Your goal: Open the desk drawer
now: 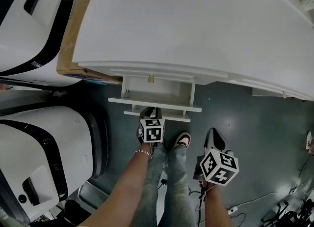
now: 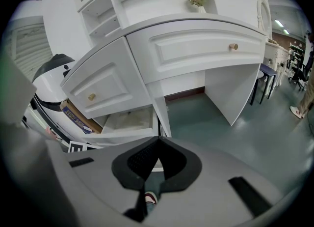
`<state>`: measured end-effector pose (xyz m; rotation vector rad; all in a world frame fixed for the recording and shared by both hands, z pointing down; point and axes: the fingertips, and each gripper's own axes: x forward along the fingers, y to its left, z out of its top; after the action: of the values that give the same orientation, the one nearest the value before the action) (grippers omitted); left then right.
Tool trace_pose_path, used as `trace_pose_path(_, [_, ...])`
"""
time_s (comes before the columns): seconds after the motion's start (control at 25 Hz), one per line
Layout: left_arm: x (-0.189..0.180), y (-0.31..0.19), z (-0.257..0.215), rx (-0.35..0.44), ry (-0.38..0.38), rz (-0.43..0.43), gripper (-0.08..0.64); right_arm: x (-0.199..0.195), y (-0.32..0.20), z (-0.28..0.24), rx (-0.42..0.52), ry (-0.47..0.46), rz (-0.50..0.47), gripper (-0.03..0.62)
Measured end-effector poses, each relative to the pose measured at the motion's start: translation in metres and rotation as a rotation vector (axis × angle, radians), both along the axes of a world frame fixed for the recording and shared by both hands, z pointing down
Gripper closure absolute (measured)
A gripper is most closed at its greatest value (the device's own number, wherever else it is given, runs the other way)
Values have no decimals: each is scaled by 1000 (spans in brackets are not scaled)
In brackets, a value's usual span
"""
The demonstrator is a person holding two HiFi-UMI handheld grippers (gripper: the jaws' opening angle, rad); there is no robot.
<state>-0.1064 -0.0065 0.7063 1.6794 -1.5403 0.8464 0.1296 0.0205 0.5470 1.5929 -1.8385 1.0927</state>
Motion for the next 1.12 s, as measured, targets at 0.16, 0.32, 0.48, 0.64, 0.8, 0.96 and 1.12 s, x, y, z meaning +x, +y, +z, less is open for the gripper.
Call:
trace_pose_path(0.16, [1,5,0,0,1,3,472,0,5,0,-2,-1,1,584])
trace_pose_path(0.32, [1,7,0,1,-1,3,472,-1,8,2,-5,-2,0,584])
trace_pose_path(0.48, [1,11,0,0,2,-2,472,0,12,4,-8,0,1,584])
trace_pose_path(0.64, [1,16,0,-2,4,-6,472,0,13,4,-10,1,3,584])
trace_pose_path(0.8, [2,22,0,0,5,-6,472,0,13,4,-10,1,9,584])
trace_pose_path(0.96, [2,26,0,-1,7,-13,472,-1,14,5,-11,-1,10,584])
trace_pose_path(1.12, [3,31,0,2,6,-13,472,-3,15,5,-13,0,10,584])
